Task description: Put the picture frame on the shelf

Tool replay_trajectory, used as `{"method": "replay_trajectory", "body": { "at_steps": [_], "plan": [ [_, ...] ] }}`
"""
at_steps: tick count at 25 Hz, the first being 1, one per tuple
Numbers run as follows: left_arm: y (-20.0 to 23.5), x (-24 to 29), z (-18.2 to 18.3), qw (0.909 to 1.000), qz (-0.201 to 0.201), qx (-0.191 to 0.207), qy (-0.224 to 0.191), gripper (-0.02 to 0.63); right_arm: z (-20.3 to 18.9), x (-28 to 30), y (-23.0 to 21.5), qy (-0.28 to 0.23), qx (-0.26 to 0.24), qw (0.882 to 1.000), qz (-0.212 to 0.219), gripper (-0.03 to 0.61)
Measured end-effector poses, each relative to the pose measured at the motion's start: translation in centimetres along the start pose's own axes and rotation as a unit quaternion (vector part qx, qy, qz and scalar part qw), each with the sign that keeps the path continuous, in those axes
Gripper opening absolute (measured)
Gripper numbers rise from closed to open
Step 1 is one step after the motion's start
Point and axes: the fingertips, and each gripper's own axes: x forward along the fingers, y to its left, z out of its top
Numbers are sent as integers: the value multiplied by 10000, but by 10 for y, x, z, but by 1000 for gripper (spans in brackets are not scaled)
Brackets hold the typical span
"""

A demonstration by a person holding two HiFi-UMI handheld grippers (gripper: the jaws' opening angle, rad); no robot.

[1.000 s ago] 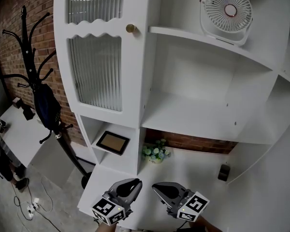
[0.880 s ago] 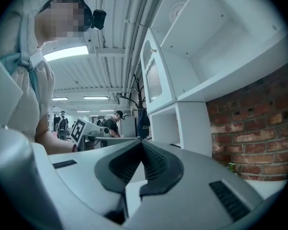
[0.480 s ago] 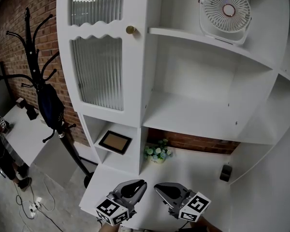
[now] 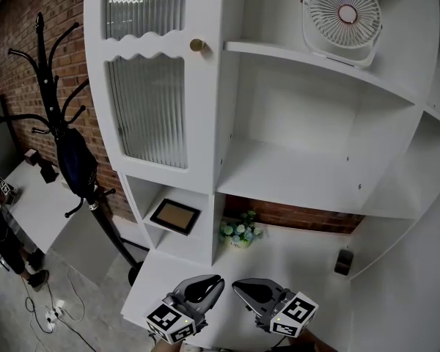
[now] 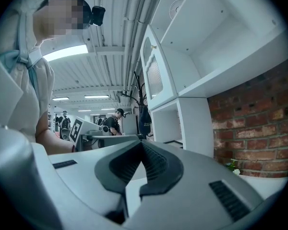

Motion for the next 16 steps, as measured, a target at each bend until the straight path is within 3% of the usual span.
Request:
{"method": "replay_trajectory", "body": {
  "at_steps": [16],
  "plan": [
    [9,1,1,10000,-67,35,5,48,-1,7,-6,93,-7,10000,-28,15]
  ]
}}
